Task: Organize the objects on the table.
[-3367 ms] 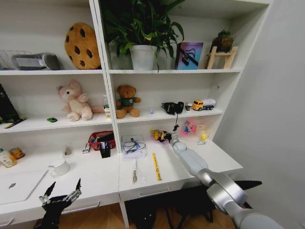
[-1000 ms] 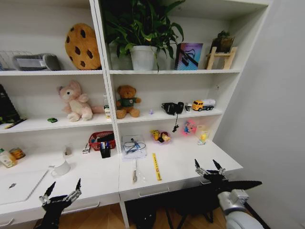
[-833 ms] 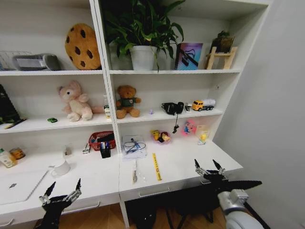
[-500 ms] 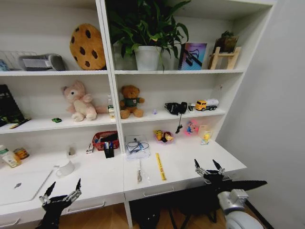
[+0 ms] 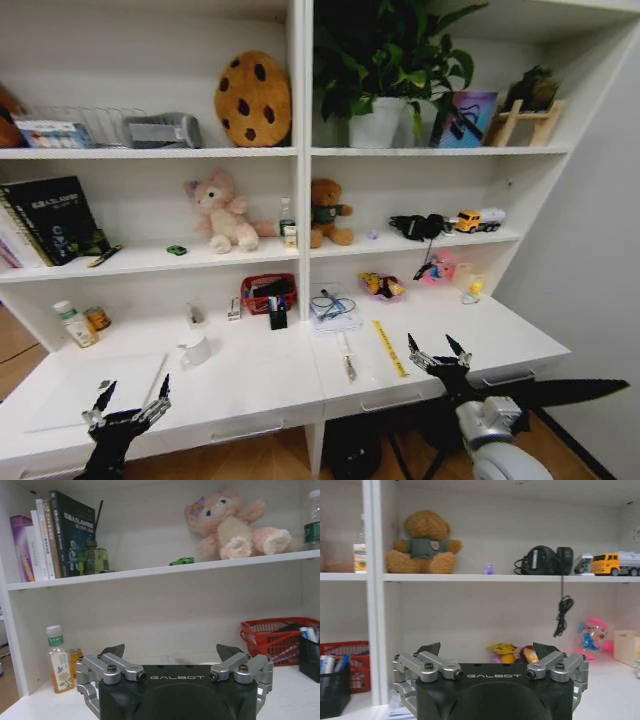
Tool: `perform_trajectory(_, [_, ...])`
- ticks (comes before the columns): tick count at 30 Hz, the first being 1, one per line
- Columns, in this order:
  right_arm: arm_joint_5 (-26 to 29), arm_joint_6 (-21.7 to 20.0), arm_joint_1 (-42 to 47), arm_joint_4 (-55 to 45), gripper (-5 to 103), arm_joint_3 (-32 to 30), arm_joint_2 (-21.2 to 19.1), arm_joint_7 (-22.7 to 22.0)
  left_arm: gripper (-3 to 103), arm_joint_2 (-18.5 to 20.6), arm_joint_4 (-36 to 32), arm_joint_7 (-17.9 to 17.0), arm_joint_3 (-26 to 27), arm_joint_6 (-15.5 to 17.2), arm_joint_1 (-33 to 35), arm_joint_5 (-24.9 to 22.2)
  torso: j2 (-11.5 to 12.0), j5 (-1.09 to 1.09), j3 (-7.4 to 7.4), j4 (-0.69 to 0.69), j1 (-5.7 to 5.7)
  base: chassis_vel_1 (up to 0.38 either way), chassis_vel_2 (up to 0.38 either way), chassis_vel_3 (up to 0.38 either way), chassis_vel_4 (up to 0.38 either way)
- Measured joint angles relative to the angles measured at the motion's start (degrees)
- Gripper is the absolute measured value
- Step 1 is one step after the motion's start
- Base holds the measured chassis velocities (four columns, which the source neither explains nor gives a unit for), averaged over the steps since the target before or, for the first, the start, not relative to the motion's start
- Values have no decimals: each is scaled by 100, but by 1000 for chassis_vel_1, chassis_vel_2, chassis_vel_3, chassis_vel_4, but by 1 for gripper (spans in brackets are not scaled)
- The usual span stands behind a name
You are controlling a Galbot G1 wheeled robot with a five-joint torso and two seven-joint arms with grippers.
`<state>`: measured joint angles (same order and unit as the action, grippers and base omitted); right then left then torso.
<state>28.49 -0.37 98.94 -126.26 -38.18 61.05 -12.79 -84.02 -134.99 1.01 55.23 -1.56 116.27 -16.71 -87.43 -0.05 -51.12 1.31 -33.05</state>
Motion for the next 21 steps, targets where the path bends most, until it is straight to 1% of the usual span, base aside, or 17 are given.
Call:
perform_trajectory(1, [0,0,0,0,100,0,0,0,100,0,0,0,0,0,0,0,0,0,0,0,0,369,392,-359,-356])
perform_trajectory(2, [1,-1,0,1,100,0,0,0,100,0,0,0,0,0,0,0,1,7,-1,0,0,373,401,-381,-342])
perform_trajectory(3, [0,-1,0,0,100,-1,-1,-1,100,0,0,0,0,0,0,0,0,-2,0,0,0,353,364,-375,-388])
perform_trajectory(4, [1,-2,0,1,100,0,0,-1,100,0,0,-1,0,0,0,0,1,10,-1,0,0,353,347,-363,-388])
perform_trajectory(6, [1,-2,-1,2,100,0,0,-2,100,-1,0,-1,0,0,0,0,2,13,-2,-2,-2,367,347,-365,-368])
perform_trajectory(7, [1,-3,-1,1,100,1,0,-1,100,0,0,-2,1,0,0,0,2,3,-2,-3,-3,316,332,-366,-348])
perform_trajectory(8, [0,-2,0,0,100,-2,-1,-3,100,0,1,0,0,0,-1,0,-1,-5,1,1,1,316,349,-319,-312])
perform_trajectory(9, [0,-2,0,0,100,-2,-1,-3,100,0,1,0,0,0,-1,0,-1,-5,1,1,1,316,349,-319,-312])
perform_trajectory(10, [1,-2,1,1,100,-1,0,-2,100,-1,0,-1,0,0,0,0,-1,8,0,1,3,351,349,-358,-348])
perform_trajectory(11, [1,-2,1,1,100,-1,0,-2,100,-1,0,-1,0,0,0,0,-1,8,0,1,3,351,349,-358,-348])
perform_trajectory(12, [1,-3,-3,3,100,0,-2,-2,100,-1,-1,-8,2,0,1,0,4,14,-4,-4,-5,389,342,-351,-319])
perform_trajectory(13, [1,-2,-1,2,100,-1,-1,-2,100,-1,0,1,0,0,0,0,2,-2,-1,0,-1,353,365,-351,-334])
perform_trajectory(15, [1,-2,-1,1,100,0,-1,-1,100,-1,0,-3,0,0,0,0,-2,-1,2,-1,4,353,370,-317,-334])
perform_trajectory(16, [1,-3,-1,3,100,0,-1,-3,100,-1,-1,-1,-1,0,0,0,2,11,-1,-1,1,362,375,-355,-341])
perform_trajectory(18, [1,-3,-2,3,100,1,-1,-1,100,-1,-1,-8,3,0,0,0,3,11,-3,-4,-3,341,335,-355,-302])
perform_trajectory(19, [1,-3,-1,0,100,0,-1,-2,100,0,0,-4,1,0,0,0,1,-6,-1,0,-1,225,266,-295,-264])
perform_trajectory(21, [1,-3,1,0,100,0,0,-2,100,0,0,-4,1,0,0,0,0,-1,1,2,2,225,266,-227,-257])
